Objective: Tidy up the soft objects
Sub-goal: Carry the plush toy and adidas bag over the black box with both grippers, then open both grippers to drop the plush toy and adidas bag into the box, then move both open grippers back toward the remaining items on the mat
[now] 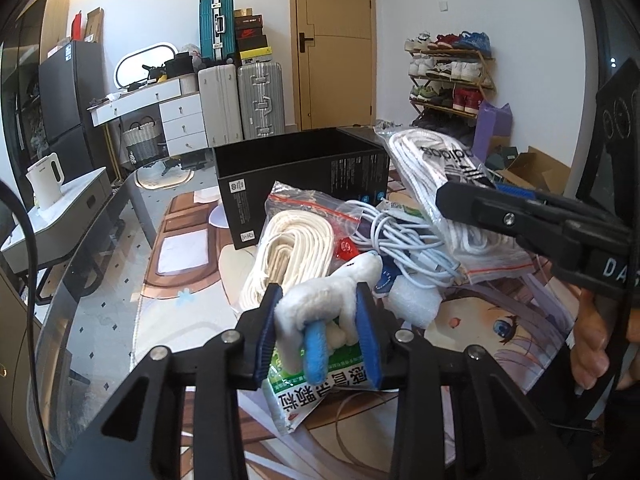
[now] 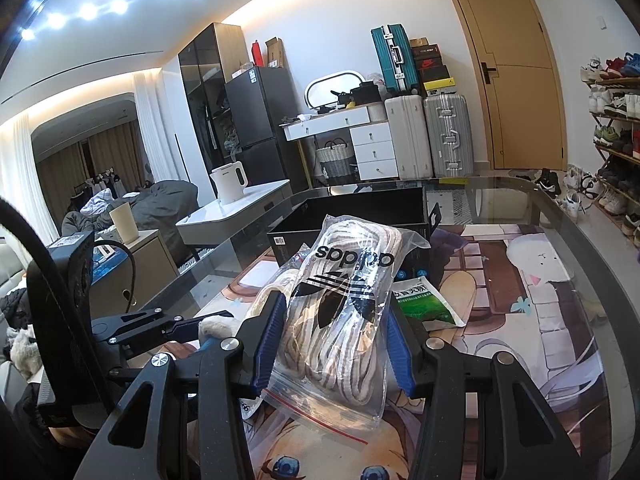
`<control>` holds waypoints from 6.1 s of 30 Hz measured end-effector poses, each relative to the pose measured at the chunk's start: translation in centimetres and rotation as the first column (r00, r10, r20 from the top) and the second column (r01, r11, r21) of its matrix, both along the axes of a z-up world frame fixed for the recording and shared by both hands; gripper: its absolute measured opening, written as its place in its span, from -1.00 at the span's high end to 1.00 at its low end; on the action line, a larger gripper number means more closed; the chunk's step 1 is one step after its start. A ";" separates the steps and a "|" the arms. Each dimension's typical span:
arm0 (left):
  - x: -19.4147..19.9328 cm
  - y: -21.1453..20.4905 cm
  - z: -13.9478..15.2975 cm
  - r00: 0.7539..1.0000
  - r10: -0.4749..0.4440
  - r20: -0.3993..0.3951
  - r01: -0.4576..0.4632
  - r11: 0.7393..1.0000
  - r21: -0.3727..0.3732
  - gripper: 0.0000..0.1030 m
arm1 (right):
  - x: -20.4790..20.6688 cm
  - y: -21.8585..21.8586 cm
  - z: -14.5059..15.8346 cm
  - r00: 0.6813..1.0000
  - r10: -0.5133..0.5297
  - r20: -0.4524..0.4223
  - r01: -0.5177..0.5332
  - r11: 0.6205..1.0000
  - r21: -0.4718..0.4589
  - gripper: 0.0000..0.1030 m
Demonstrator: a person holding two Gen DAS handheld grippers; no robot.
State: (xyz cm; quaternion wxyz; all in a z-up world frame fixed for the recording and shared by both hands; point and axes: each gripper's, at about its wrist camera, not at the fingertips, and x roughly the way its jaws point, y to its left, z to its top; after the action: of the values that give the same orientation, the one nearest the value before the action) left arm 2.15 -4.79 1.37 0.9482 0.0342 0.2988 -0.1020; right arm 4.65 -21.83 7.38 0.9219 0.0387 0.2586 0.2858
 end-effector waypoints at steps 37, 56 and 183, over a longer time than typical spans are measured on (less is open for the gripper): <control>-0.4 4.6 4.0 0.984 0.155 0.092 -0.147 0.985 -0.091 0.34 | -0.1 0.7 0.6 0.999 0.000 0.039 0.001 1.000 -0.021 0.06; 2.0 5.4 5.3 0.978 0.187 0.096 -0.177 0.979 -0.104 0.34 | 2.2 1.4 3.4 0.999 0.003 0.034 0.000 0.995 -0.104 0.06; 7.4 4.1 6.8 0.978 0.183 0.103 -0.177 0.982 -0.071 -1.00 | 7.3 -0.6 6.0 0.999 -0.026 -0.037 0.022 0.994 -0.104 -0.99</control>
State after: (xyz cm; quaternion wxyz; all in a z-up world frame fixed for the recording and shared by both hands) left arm 9.54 -0.72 8.22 0.9691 -0.0165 0.2452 -0.0228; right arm 11.92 -22.38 13.36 0.9209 -0.0006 0.2904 0.2599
